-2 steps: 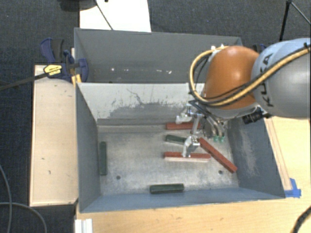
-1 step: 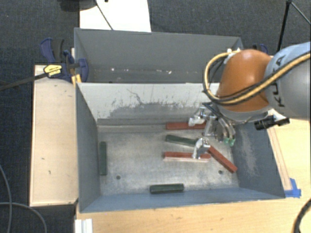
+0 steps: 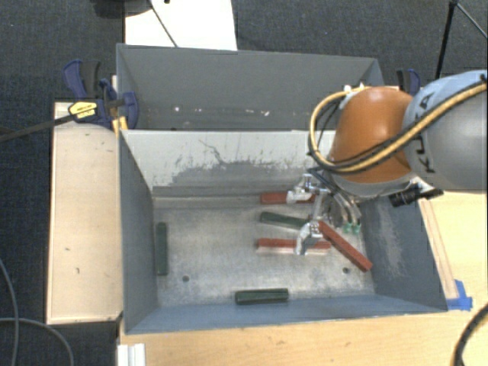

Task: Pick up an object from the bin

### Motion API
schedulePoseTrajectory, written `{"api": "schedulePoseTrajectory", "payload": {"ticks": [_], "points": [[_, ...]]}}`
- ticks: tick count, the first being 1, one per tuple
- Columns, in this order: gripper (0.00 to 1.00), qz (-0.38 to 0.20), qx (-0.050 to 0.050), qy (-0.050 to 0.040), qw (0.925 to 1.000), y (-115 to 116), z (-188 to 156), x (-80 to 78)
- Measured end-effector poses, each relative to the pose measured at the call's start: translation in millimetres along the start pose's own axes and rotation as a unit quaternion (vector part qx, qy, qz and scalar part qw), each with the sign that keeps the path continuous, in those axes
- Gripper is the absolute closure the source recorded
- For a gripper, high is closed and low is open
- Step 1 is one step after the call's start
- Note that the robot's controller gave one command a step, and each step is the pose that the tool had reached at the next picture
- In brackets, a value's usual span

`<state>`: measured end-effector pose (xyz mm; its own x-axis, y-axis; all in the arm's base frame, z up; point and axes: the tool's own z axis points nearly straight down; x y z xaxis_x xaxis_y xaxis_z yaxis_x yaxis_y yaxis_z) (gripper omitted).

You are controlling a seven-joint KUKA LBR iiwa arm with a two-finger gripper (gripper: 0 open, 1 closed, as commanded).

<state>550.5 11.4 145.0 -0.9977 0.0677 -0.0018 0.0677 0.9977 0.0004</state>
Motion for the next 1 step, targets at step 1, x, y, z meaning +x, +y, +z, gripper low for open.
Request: {"api": "schedulePoseTrajectory", "payload": {"ticks": [1], "points": [[0.0, 0.041, 0.0, -0.0009, 0.9991, -20.6, 74.3, -13.3]]}}
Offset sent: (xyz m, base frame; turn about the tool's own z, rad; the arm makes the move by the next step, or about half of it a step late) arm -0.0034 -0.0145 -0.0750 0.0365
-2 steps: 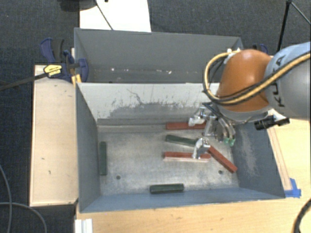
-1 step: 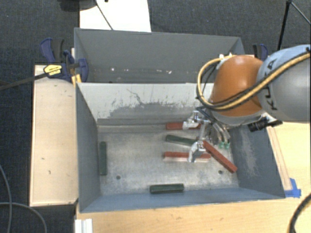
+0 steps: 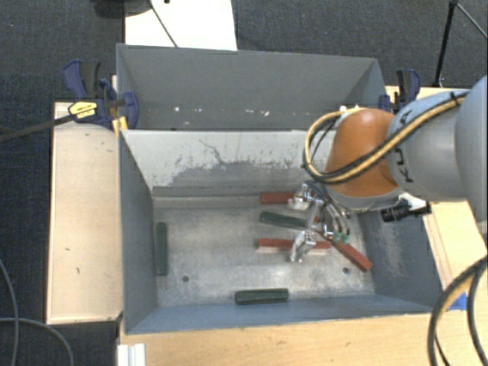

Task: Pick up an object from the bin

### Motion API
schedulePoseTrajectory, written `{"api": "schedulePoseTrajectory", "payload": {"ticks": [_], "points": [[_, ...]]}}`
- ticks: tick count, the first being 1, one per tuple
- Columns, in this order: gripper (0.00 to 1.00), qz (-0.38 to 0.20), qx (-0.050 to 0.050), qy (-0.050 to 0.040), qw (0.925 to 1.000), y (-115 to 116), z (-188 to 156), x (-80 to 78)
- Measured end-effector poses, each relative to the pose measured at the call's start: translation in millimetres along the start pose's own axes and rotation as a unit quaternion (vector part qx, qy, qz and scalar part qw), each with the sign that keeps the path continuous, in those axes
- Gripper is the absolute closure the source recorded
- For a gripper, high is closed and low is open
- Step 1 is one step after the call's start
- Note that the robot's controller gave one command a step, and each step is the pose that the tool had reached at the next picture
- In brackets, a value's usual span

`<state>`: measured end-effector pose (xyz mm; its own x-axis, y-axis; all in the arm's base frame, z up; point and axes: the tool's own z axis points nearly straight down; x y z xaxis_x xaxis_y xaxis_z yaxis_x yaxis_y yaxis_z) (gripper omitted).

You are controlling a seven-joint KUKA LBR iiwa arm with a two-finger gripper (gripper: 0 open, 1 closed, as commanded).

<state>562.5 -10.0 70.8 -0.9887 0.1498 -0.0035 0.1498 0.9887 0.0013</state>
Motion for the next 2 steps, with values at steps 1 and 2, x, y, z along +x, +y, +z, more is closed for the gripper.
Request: {"api": "schedulePoseTrajectory", "payload": {"ticks": [1, 2], "points": [[1.0, 0.0, 0.0, -0.0002, 1.0, 2.6, -9.5, 2.3], [1.0, 0.001, 0.0, -0.0002, 1.0, 2.5, -9.5, 2.3]]}}
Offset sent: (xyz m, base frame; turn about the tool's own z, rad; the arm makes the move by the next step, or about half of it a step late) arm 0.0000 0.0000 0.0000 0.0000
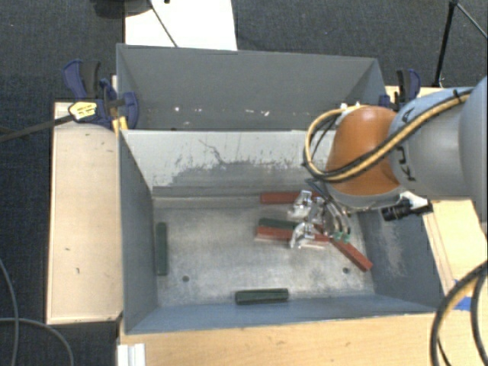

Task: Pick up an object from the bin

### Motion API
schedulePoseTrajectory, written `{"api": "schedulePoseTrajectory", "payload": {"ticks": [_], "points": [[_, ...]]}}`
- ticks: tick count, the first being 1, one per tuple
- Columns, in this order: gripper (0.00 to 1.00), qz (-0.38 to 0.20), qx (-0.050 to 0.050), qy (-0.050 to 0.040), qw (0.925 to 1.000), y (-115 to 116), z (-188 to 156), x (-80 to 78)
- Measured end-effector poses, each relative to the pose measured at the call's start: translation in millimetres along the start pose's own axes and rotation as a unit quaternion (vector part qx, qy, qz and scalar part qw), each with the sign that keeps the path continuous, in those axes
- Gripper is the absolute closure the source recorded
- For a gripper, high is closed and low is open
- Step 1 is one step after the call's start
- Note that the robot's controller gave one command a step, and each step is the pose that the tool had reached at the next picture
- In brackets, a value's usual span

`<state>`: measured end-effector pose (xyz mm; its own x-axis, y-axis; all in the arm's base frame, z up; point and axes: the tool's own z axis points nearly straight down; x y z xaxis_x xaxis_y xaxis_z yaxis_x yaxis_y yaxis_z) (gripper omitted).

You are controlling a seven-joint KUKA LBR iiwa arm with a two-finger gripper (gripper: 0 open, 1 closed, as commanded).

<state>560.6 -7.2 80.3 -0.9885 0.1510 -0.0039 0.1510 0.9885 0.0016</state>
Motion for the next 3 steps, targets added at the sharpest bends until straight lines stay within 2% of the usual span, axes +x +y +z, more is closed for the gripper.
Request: {"api": "schedulePoseTrajectory", "payload": {"ticks": [1, 3], "points": [[1.0, 0.0, 0.0, 0.0001, 1.0, 0.0, -1.6, 0.3], [1.0, 0.0, 0.001, 0.0032, 1.0, -0.2, -27.1, 1.4]]}}
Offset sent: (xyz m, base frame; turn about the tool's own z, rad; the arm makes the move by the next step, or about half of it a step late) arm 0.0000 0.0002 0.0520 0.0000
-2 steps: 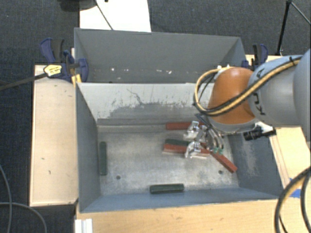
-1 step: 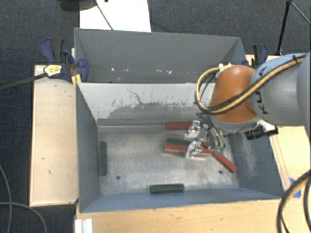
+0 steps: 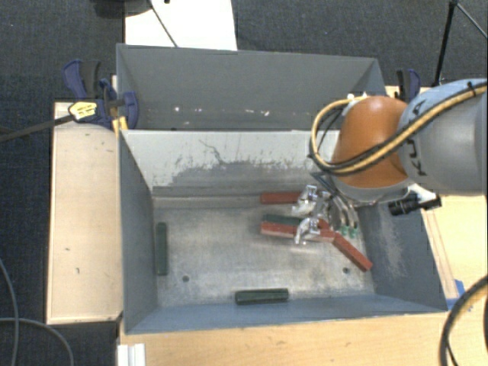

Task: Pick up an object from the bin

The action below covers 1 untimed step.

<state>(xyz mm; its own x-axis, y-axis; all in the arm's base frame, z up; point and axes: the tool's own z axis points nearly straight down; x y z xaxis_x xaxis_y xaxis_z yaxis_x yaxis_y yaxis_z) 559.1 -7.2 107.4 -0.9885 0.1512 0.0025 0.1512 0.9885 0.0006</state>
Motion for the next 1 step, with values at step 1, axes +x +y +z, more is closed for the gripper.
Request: {"api": "schedulePoseTrajectory", "payload": {"ticks": [1], "points": [[1.0, 0.0, 0.0, -0.0025, 1.0, 0.1, -13.5, -1.1]]}}
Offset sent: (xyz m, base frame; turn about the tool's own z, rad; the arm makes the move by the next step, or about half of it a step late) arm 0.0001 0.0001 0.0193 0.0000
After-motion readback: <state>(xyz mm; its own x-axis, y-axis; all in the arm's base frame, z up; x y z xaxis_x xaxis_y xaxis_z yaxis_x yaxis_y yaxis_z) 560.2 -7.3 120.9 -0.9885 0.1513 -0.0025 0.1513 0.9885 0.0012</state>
